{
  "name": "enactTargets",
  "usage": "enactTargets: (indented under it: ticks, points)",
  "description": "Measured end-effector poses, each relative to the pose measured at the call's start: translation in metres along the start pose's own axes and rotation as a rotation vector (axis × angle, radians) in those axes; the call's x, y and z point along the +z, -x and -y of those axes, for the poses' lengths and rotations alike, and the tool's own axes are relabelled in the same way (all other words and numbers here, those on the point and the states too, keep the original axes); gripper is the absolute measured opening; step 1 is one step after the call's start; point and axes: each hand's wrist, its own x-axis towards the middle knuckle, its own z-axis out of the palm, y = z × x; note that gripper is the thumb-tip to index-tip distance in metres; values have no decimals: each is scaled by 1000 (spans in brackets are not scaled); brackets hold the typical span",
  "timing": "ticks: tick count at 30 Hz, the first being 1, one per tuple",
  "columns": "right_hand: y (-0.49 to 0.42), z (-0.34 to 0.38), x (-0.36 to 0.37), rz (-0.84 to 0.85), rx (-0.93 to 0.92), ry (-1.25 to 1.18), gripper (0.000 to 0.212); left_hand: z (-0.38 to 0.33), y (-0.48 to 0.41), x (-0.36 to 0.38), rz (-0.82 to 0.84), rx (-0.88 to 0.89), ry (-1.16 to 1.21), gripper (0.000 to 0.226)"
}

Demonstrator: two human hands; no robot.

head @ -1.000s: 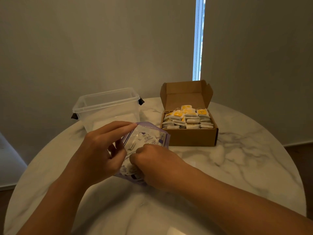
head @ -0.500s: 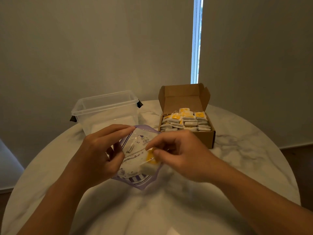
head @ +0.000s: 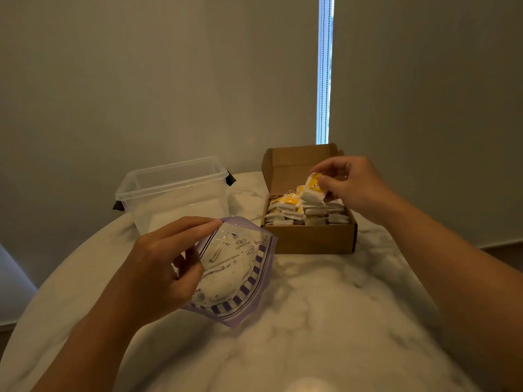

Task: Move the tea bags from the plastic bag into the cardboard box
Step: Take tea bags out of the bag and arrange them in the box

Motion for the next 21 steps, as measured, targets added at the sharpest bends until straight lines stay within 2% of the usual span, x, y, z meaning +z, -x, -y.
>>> enactTargets:
  ticks: [4,9,15,21]
  points:
    - [-21,-8,7,39,0,147,17,-1,0,0,-8,-4,-1,48]
    - [-33,-17,21,81,-71,442,17,-1,0,-1,-5,-5,-2,48]
    - [-31,-23,31,95,-129,577,12,-2,0,-2,-3,-15,-1,49]
    - [-23,-16,22,82,-179,616,20,-3,0,-3,0,-15,13,48]
